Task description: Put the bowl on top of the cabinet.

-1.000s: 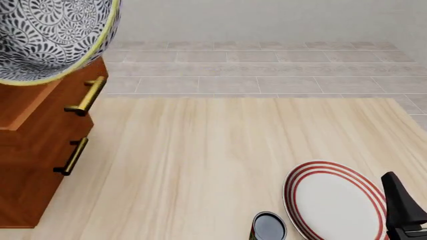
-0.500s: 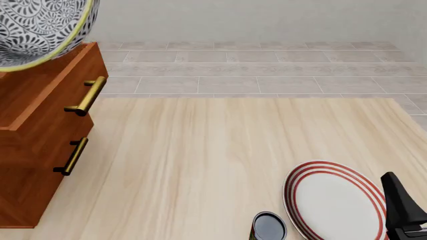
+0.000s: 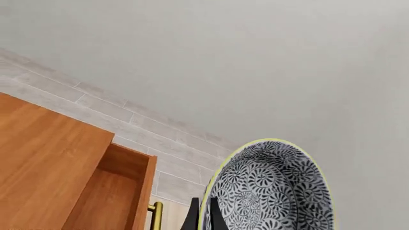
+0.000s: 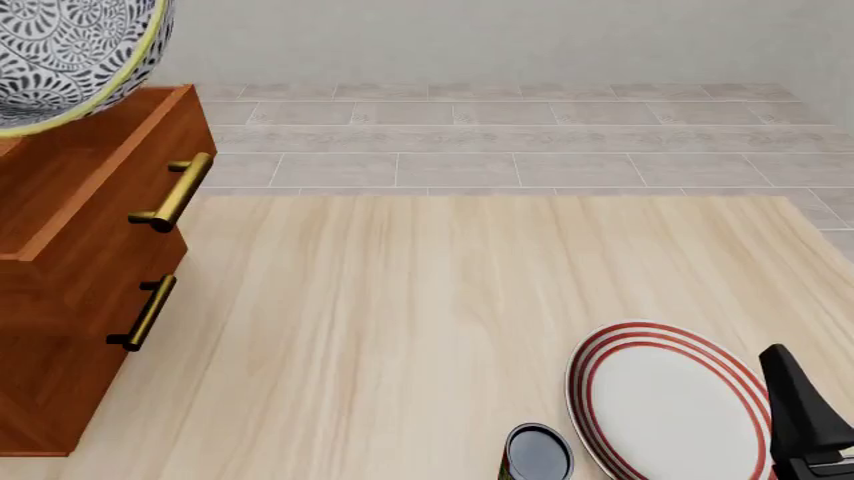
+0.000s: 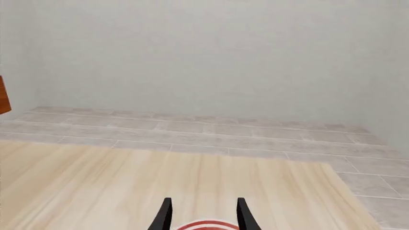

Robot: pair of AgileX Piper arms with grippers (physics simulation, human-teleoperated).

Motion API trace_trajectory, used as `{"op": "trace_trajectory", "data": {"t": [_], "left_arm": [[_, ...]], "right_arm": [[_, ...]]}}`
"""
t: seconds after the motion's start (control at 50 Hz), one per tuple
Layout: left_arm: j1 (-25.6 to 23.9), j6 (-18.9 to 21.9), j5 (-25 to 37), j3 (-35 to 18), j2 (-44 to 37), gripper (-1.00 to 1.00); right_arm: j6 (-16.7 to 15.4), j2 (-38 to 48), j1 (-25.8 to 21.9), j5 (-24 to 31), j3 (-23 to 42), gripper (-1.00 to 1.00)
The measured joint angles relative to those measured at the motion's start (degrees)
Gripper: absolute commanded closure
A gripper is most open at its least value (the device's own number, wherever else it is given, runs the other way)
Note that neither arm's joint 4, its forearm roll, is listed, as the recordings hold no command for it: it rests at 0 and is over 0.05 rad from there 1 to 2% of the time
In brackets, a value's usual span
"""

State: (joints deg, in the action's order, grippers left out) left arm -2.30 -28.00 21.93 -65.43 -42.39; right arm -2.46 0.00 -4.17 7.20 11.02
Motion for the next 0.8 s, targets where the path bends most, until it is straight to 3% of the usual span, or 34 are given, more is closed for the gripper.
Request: {"op": "trace_trajectory", "data": {"t": [0.8], "left_arm": [[14.66,-3.11,-1.64,-1.90,-3.66,1.00]], "right_arm": [[-0.08,0.00,-0.71,0.22,0.54,-1.00]]}}
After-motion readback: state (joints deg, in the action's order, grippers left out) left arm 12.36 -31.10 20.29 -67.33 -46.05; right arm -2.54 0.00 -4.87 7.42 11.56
